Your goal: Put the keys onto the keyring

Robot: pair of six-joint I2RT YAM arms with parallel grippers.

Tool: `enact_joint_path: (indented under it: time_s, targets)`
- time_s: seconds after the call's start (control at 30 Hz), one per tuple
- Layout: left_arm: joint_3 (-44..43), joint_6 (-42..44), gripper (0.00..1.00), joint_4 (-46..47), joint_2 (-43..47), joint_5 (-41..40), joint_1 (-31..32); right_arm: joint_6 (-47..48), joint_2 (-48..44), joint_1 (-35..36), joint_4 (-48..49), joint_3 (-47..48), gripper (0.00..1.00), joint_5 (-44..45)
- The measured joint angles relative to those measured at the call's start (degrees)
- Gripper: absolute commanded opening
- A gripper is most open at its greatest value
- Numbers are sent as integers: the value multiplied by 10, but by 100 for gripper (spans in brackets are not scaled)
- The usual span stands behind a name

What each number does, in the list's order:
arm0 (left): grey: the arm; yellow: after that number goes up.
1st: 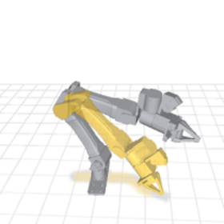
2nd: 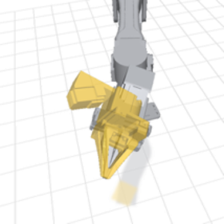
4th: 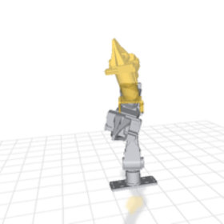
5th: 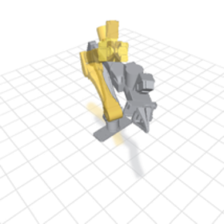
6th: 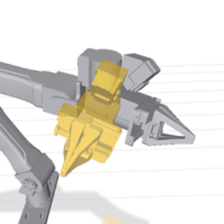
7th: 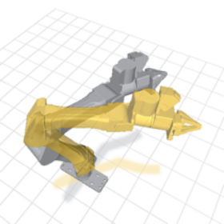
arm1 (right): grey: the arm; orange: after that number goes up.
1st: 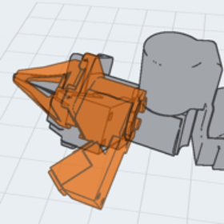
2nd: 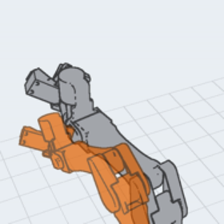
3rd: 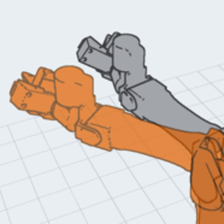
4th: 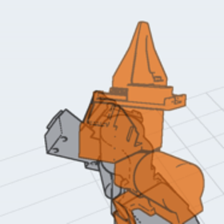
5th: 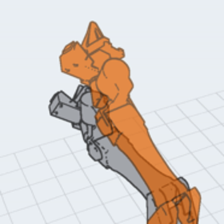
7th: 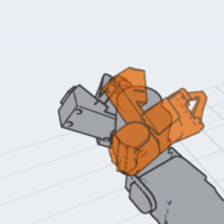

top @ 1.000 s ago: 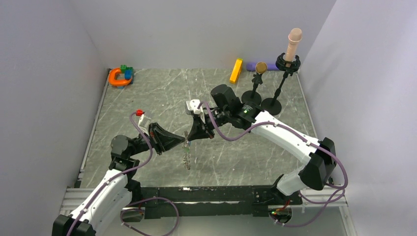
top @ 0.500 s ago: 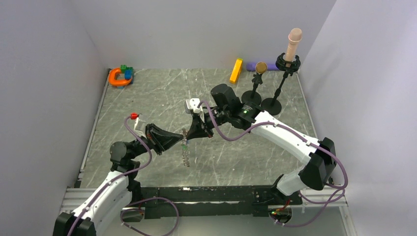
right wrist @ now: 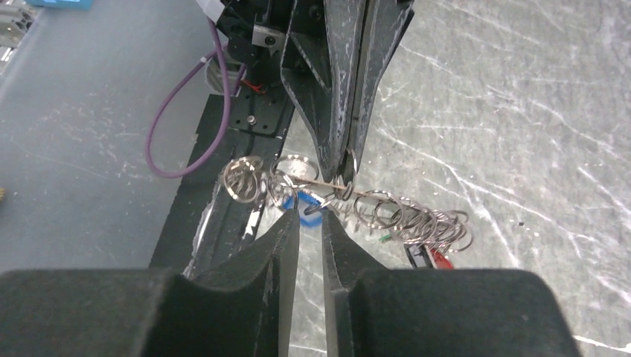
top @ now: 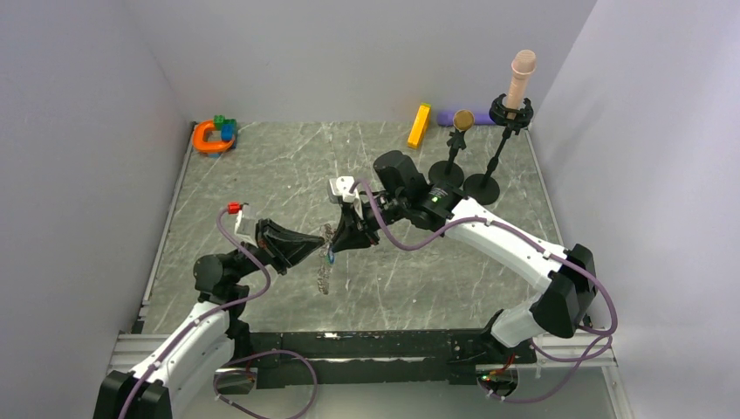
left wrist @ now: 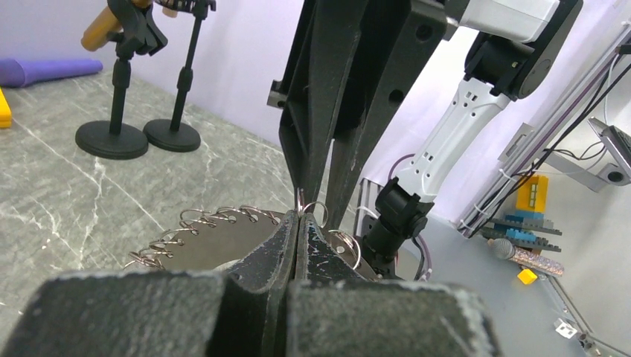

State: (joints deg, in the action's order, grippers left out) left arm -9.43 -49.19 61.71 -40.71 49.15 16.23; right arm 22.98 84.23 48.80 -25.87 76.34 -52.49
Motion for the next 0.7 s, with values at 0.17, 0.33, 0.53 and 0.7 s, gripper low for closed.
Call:
enact_joint_path:
  time_s: [0.17,0.33,0.53,0.7]
  targets:
    - [3,0,0,26,0,-4,-1,0,-1,0,-12,-3,29,-1]
    - [12,0,0,40,0,-10,-1,0,-12,-1,-13,-3,33,-1]
    - [17,4,0,42,0,-6,-1,-16,-21,-35,-9,-3,40,-3]
    - [25,4,0,78,-12,13,-1,-50,-24,-79,18,-8,39,-4]
